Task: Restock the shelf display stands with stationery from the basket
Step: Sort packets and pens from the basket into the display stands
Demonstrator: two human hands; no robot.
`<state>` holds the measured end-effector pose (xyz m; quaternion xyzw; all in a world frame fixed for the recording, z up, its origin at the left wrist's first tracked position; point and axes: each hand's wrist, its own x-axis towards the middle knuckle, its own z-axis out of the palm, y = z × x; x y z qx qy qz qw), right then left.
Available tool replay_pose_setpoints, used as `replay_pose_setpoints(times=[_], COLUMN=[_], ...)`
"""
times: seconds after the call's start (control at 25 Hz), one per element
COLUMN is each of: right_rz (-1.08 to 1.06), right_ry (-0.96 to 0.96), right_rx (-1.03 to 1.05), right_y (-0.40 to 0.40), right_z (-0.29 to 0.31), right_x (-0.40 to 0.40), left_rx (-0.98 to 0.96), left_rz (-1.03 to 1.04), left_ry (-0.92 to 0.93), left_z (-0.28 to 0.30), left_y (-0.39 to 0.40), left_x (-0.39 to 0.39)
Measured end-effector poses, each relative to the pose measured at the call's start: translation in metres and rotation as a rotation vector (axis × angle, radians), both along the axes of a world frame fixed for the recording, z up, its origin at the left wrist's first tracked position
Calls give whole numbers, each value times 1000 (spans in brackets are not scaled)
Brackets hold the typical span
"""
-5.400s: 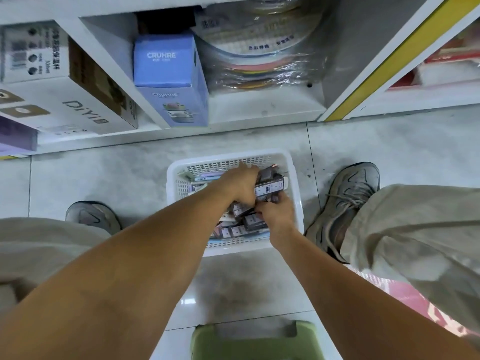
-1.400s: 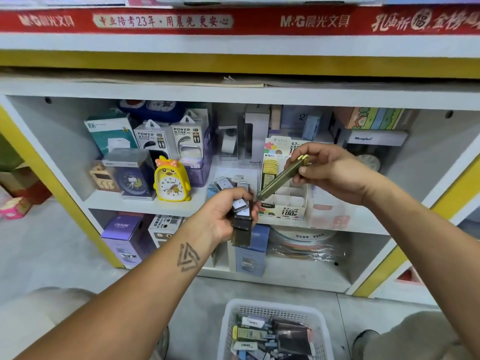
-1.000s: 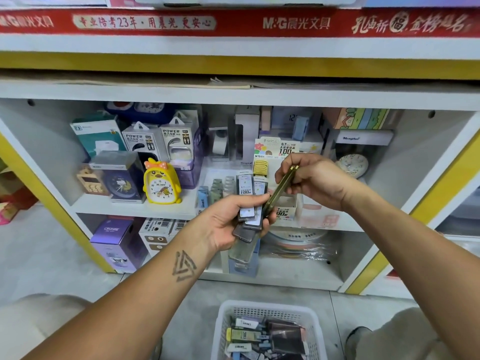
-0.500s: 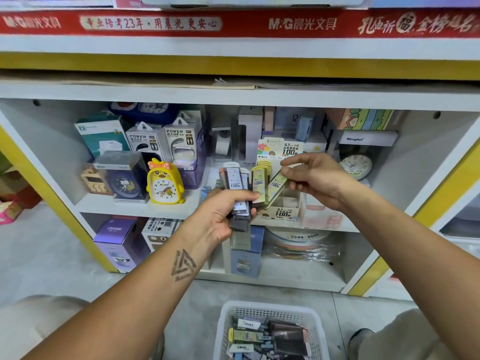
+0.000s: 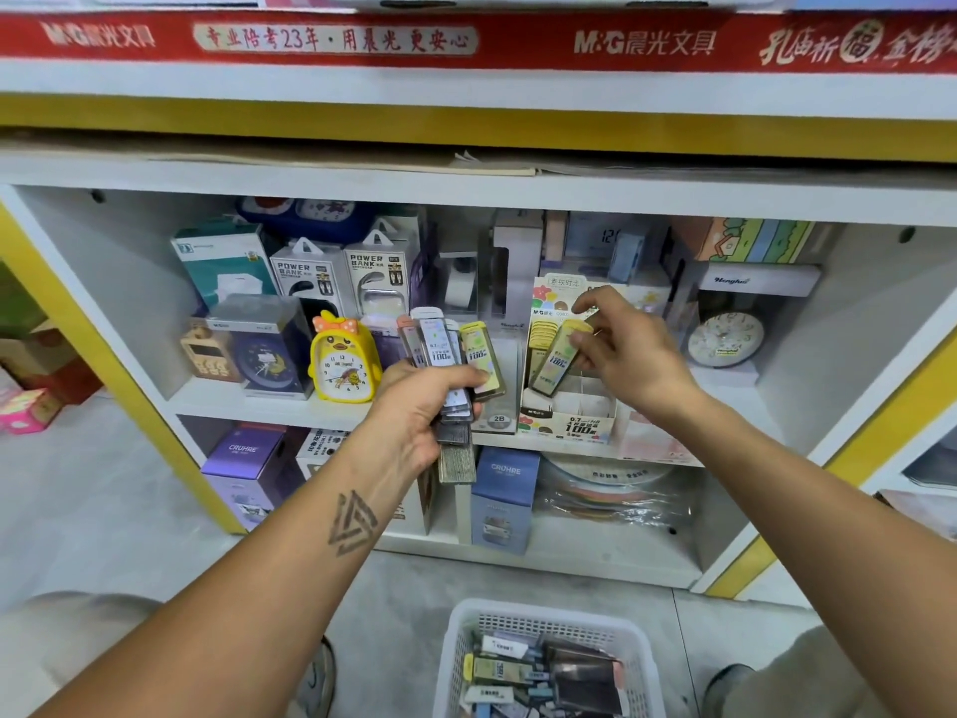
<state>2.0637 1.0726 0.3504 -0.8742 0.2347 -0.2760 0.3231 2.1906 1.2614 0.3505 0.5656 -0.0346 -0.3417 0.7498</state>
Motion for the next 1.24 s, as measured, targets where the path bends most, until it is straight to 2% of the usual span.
replay_pose_setpoints(times=[0.24, 0.48, 0.72, 0.88, 0.96, 1.12, 1.16, 1.24], right_rz=[48, -22, 45, -10, -35, 79, 109, 111], right_ry=[49, -80, 49, 240, 179, 38, 27, -45], right_rx=[-62, -274, -431, -564, -413, 371, 489, 574], right_y=[7, 2, 1, -1, 1, 17, 21, 23], right_z=[-9, -4, -21, -26, -21, -7, -6, -5], right_x=[11, 14, 21, 20, 18, 19, 19, 18], left_rx=[17, 3, 6, 28, 36, 24, 25, 45], left_rz=[-17, -33, -84, -136, -165, -281, -309, -337], left_ry=[2, 7, -3, -22, -32, -67, -68, -63], left_z=[-6, -7, -10, -13, -15, -16, -16, -16], left_y=[3, 5, 2, 0, -2, -7, -8, -8], left_x=[0, 2, -1, -2, -4, -12, -14, -16])
